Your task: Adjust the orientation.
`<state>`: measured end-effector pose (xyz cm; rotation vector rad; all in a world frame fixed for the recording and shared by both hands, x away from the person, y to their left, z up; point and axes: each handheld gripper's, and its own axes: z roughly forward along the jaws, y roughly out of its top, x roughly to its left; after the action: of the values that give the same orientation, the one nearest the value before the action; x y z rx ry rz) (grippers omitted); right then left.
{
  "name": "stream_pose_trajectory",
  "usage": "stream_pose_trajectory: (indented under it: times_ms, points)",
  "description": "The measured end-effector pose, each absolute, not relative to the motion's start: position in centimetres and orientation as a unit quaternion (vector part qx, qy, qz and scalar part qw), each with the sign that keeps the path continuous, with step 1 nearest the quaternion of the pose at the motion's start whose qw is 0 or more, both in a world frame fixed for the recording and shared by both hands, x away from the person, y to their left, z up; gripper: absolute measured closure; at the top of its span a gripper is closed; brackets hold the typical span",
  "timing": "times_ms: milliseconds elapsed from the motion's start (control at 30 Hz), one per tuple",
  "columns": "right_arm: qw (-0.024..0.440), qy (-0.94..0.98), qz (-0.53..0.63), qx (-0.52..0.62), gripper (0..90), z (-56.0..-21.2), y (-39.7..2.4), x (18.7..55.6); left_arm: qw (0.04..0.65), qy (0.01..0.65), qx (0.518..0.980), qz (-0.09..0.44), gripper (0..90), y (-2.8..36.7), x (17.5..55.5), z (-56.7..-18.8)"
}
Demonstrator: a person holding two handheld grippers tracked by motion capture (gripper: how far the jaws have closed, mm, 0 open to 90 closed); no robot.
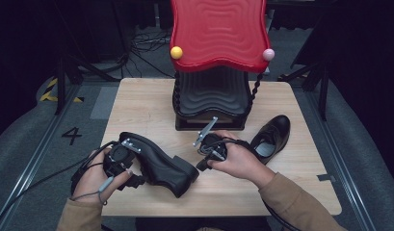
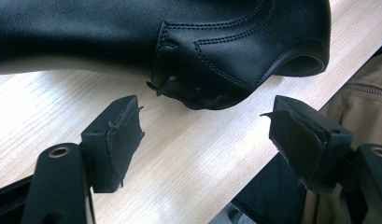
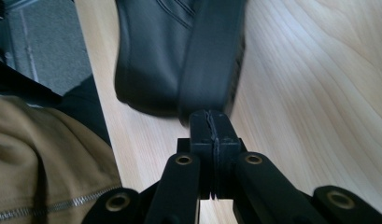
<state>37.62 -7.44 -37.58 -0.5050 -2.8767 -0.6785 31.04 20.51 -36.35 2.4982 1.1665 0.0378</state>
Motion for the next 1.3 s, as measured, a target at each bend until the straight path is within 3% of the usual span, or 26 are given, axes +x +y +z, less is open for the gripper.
stream_pose_trajectory:
  times_ms: [300, 600, 867, 967, 1300]
  points:
    - [0.075, -0.962, -0.214, -0.154, 90.0, -38.7, -4.9, 37.5, 0.193, 0.412, 0.89, 0.014, 25.5, 20.5, 31.1, -36.3]
    - [0.092, -0.96, -0.209, -0.165, 90.0, -39.0, -5.1, 38.5, 0.195, 0.413, 0.889, 0.012, 25.6, 20.6, 31.2, -36.3]
    - [0.051, -0.96, -0.203, -0.188, 90.0, -38.6, -6.0, 39.6, 0.196, 0.414, 0.889, 0.011, 25.5, 20.7, 31.2, -36.2]
    - [0.003, -0.96, -0.189, -0.206, 90.0, -38.9, -6.6, 40.5, 0.196, 0.414, 0.889, 0.011, 25.5, 20.7, 31.2, -36.3]
    - [0.009, -0.955, -0.167, -0.245, 86.7, -41.2, -8.1, 43.0, 0.197, 0.414, 0.889, 0.011, 25.5, 20.7, 31.3, -36.3]
